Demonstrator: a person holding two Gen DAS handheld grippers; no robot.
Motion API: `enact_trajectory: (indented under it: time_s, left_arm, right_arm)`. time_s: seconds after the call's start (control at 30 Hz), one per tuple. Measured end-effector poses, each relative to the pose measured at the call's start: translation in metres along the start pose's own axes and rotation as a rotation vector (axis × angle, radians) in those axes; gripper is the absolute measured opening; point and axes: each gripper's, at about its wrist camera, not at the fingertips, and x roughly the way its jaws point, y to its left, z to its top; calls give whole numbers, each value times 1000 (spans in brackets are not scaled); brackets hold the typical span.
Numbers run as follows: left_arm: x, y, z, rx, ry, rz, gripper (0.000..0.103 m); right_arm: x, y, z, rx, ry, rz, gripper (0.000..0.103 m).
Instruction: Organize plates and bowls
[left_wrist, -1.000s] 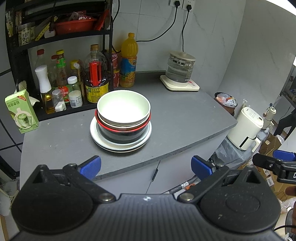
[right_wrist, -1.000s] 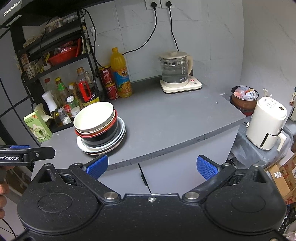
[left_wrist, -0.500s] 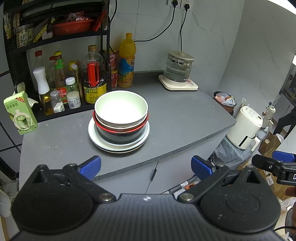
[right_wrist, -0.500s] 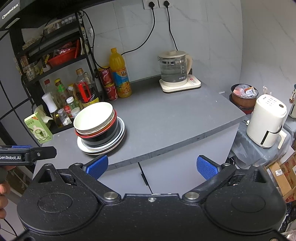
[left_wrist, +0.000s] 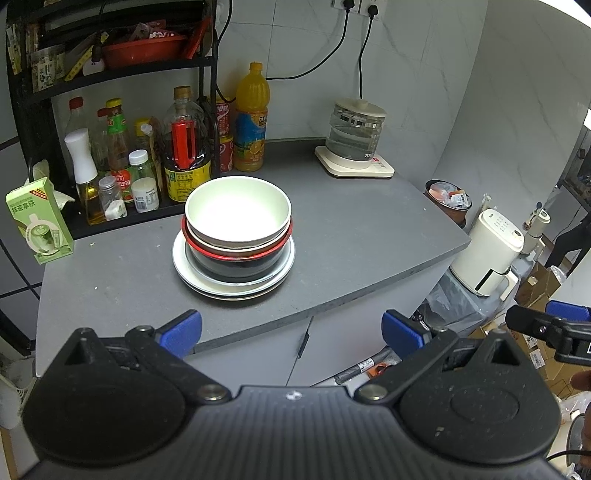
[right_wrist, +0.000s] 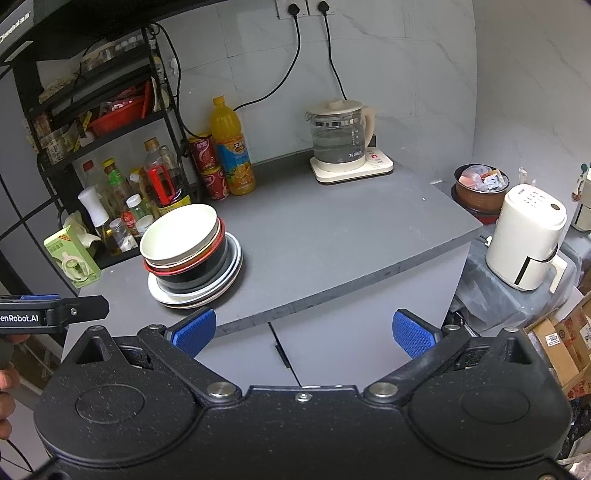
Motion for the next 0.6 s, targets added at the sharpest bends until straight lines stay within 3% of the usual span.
enact_trajectory:
  time_s: [0.6]
  left_arm:
    - [0,-5,1,4,2,1,103]
  right_arm:
    - [-3,-3,-1,-3,-8,-8,103]
